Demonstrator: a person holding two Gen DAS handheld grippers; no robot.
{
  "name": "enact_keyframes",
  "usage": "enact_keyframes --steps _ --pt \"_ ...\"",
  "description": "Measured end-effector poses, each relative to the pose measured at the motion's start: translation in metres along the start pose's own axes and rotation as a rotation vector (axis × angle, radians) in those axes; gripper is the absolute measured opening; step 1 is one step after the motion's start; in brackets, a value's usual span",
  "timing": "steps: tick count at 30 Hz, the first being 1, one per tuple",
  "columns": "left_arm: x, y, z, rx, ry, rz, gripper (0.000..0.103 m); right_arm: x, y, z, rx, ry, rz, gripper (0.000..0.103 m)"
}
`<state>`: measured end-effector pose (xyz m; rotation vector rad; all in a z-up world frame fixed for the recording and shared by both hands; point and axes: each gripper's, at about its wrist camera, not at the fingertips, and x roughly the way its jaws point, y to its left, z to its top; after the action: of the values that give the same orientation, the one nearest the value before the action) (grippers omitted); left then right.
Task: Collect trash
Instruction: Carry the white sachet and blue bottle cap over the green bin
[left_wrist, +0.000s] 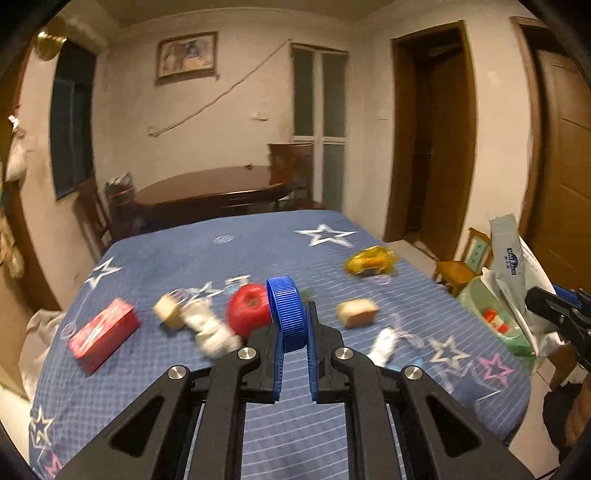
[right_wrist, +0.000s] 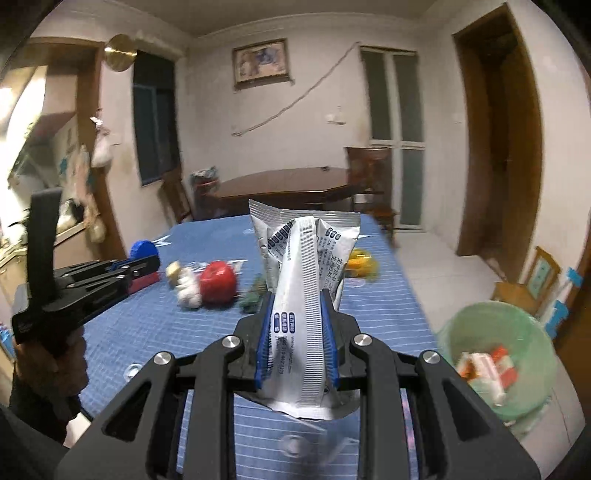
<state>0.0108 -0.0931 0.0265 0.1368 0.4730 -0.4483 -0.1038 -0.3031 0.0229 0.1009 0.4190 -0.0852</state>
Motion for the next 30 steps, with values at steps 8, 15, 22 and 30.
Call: enact_keyframes --steps 8,15,22,30 --pt "0.015 -0.077 0.025 0.142 -0.028 -0.086 0.012 -0.013 -0.049 0.002 0.075 -0.022 -0.112 0.022" --pt "0.049 -0.144 0.036 0.227 -0.001 -0.179 0.012 -0.008 -0.089 0.003 0.123 -0.012 -0.195 0.022" --pt "0.095 -0.220 0.053 0.294 0.001 -0.262 0.012 -0.007 -0.149 0.002 0.170 0.005 -0.314 0.022" --pt "0.141 -0.298 0.063 0.355 0.032 -0.328 0.012 -0.006 -0.204 -0.004 0.200 0.040 -0.419 0.022"
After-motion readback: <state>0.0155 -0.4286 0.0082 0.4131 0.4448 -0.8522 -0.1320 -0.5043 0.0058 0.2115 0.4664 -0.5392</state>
